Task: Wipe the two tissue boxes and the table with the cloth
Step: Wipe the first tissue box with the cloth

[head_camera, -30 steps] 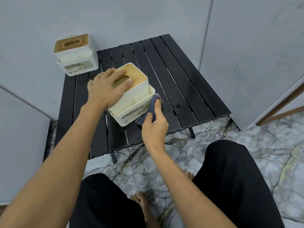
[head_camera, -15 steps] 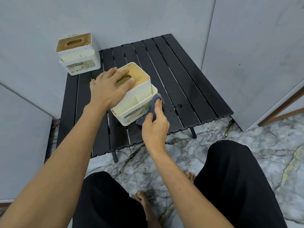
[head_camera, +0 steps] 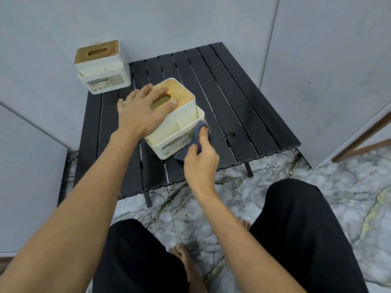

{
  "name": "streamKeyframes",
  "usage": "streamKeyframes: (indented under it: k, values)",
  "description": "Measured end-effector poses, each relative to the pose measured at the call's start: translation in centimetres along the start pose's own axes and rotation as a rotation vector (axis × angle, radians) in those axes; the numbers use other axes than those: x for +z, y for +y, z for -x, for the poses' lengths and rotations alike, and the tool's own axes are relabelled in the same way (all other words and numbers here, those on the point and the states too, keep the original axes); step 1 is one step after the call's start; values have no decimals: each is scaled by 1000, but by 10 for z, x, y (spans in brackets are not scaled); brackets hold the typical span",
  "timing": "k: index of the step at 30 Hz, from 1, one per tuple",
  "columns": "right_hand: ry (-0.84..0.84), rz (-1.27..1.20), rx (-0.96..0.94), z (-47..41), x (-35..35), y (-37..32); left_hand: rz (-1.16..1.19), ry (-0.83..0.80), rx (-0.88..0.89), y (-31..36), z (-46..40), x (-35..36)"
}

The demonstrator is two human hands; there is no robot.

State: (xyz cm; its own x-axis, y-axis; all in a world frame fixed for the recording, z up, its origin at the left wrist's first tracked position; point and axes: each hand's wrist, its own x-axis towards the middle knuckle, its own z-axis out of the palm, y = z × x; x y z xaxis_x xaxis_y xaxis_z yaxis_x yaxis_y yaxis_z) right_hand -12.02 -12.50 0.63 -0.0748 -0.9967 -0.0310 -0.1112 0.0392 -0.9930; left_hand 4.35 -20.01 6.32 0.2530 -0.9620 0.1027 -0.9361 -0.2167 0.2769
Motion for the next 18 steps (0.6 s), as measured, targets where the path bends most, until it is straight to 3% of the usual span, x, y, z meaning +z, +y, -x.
streamKeyframes:
  k: [3,8,12,18]
  values:
    - [17,-23,-57,-2,-1,-9,1,1,1,1,0,1]
    - [-115,-5,-166,33,6,-2,5,0,-7,1,0,0]
    - [-147,43,-114,30,4,10,1,-2,-3,1,-1,0]
    - [-22,67,4,-7,-3,9,-9,7,-10,1,-1,1]
